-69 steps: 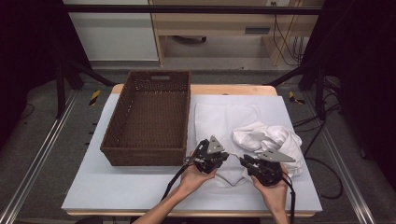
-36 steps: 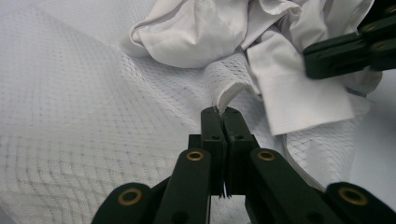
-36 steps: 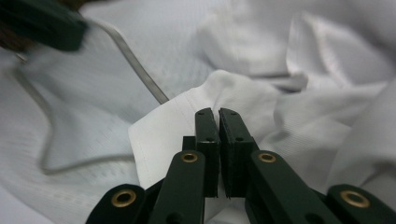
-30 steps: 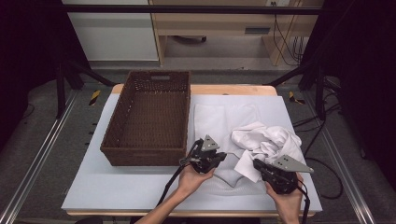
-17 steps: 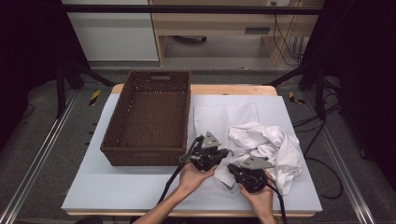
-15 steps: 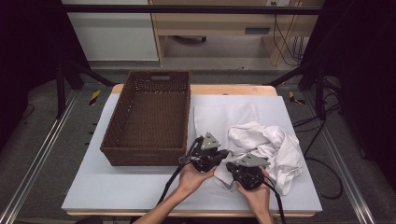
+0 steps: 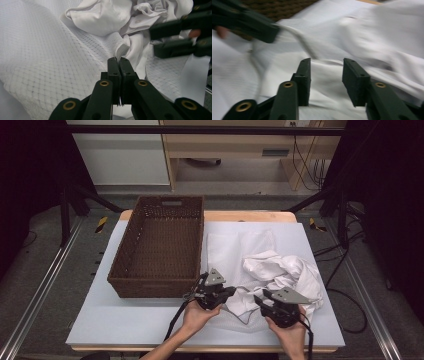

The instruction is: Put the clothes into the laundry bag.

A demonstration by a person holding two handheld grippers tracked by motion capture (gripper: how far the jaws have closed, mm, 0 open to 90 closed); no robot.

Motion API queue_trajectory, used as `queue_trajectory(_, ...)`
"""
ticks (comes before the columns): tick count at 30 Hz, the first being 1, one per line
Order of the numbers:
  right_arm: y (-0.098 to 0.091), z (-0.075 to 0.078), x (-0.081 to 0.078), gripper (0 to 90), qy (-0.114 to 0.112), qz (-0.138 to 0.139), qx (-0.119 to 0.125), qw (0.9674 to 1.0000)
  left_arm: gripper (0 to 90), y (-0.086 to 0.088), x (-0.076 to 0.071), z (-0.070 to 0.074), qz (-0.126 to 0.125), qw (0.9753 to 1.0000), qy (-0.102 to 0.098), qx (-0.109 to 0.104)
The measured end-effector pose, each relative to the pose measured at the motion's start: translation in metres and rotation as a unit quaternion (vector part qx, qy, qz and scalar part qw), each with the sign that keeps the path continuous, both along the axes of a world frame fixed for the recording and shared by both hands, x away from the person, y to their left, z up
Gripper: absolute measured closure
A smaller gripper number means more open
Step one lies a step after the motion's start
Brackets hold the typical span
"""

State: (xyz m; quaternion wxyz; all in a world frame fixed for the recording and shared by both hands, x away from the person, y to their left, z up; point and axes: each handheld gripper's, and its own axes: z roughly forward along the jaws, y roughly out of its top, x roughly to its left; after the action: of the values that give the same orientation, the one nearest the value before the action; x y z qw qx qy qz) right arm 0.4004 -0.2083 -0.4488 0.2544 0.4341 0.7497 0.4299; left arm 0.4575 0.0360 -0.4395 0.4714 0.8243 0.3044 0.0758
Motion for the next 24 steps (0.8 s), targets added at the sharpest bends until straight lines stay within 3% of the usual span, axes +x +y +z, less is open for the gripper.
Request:
queue_trajectory(4,-0.017,-0.011,0.005,49.7,0.029,-0.025,-0.02,0.9991,88.6,-0.004,0.0,0.002,-0.002,1.0,-0.006,0.004)
queue_trajectory(7,-0.013,-0.026,0.016,49.8,0.053,-0.03,-0.036,0.9975,88.6,-0.008,-0.001,0.003,-0.005,0.9999,-0.011,0.008)
queue_trajectory(11,-0.002,-0.033,0.028,49.7,0.07,-0.029,-0.052,0.9958,88.6,-0.008,-0.002,0.003,-0.004,0.9998,-0.014,0.014)
queue_trajectory(17,0.001,-0.04,0.034,54.0,0.062,-0.023,-0.054,0.9963,88.6,-0.007,0.0,0.002,-0.003,0.9999,-0.011,0.01)
queue_trajectory(20,0.0,-0.039,0.033,72.4,0.07,-0.018,-0.043,0.9964,88.6,-0.008,-0.001,0.002,-0.003,0.9999,-0.011,0.012)
queue_trajectory(22,0.0,-0.035,0.032,83.0,0.073,-0.021,-0.052,0.9957,88.6,-0.008,-0.001,0.002,-0.003,0.9999,-0.01,0.011)
queue_trajectory(24,-0.001,-0.031,0.029,88.3,0.068,-0.023,-0.051,0.9962,88.6,-0.007,0.0,0.003,-0.002,0.9999,-0.01,0.011)
